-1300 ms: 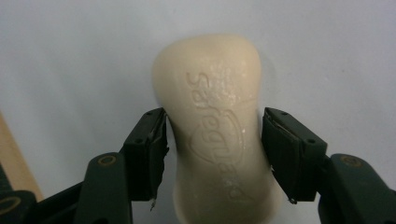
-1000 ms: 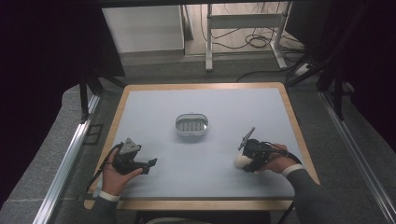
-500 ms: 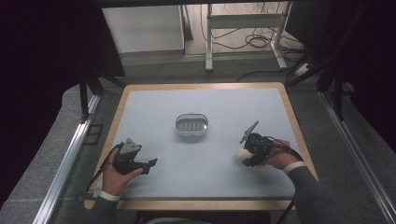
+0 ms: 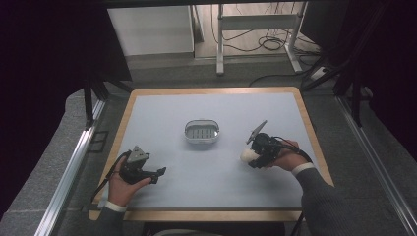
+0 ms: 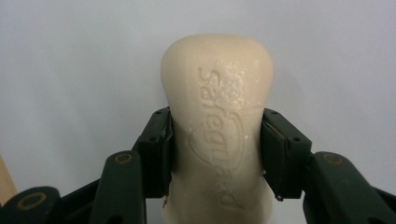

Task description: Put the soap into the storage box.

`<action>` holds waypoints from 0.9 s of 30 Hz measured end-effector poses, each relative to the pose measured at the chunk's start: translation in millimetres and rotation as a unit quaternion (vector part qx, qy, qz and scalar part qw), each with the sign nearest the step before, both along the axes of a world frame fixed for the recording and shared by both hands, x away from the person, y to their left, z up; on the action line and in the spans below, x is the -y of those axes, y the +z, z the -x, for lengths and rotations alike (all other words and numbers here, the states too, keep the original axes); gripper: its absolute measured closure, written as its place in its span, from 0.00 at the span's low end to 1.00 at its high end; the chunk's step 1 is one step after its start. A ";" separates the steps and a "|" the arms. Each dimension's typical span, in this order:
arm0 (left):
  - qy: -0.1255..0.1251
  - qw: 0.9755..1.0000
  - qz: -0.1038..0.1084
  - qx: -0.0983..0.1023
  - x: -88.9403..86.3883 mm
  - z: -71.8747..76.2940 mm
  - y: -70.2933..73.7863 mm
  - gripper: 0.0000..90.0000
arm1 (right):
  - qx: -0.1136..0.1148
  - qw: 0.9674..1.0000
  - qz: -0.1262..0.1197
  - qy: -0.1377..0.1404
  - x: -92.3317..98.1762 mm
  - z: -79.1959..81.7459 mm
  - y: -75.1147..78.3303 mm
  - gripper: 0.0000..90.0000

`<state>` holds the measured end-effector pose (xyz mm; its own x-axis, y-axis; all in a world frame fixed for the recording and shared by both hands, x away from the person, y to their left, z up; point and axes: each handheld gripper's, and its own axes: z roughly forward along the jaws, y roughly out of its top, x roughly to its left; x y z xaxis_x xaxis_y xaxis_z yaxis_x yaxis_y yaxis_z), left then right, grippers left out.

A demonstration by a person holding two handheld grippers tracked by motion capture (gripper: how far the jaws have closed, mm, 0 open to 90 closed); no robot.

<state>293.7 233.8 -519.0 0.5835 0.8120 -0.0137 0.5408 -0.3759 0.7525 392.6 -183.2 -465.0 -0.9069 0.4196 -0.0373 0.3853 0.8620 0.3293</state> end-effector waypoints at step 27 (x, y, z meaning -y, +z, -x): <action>-0.009 1.000 -0.009 -0.007 2.8 -2.2 -3.8 0.15 | 0.002 1.000 -0.025 0.003 -25.9 -42.0 22.0 0.55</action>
